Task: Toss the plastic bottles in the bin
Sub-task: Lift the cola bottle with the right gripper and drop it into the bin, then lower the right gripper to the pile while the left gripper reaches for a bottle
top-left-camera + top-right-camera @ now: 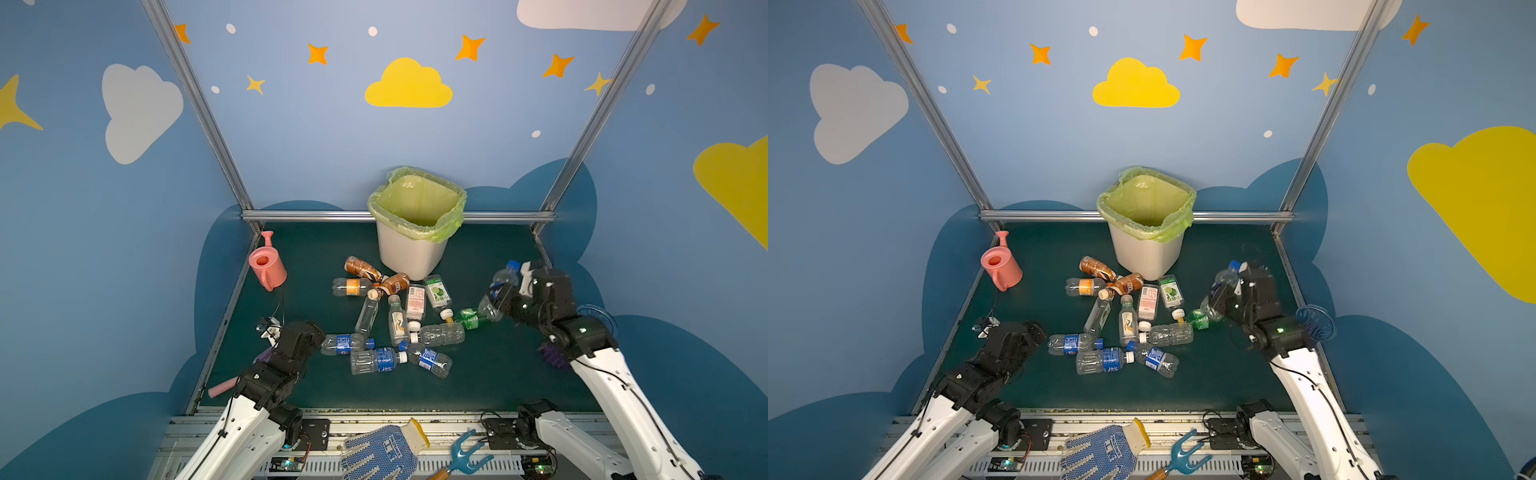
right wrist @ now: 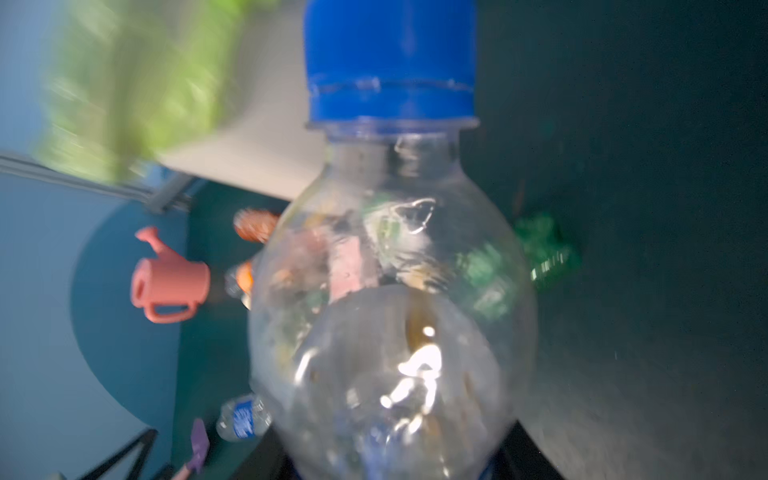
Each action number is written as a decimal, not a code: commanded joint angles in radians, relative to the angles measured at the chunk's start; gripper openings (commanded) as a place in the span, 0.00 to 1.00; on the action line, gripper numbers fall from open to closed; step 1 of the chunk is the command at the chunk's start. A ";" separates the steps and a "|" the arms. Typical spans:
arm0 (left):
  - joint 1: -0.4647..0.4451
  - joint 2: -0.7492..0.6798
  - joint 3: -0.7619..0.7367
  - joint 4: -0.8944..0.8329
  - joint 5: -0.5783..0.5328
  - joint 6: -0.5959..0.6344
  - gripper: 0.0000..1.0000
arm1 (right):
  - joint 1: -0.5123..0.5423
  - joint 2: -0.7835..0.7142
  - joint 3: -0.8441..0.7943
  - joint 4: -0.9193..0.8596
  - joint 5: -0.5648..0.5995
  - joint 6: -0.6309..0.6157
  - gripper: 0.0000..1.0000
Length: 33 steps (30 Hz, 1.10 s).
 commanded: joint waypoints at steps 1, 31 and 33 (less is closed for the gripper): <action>0.009 -0.008 0.000 0.004 -0.034 0.028 1.00 | -0.061 0.048 0.254 -0.010 0.035 -0.172 0.48; 0.029 -0.067 0.023 -0.085 0.014 -0.045 1.00 | 0.090 0.622 1.087 0.118 -0.091 -0.268 0.98; 0.025 -0.057 0.030 -0.086 0.042 -0.061 1.00 | 0.071 0.574 1.012 0.118 -0.088 -0.271 0.98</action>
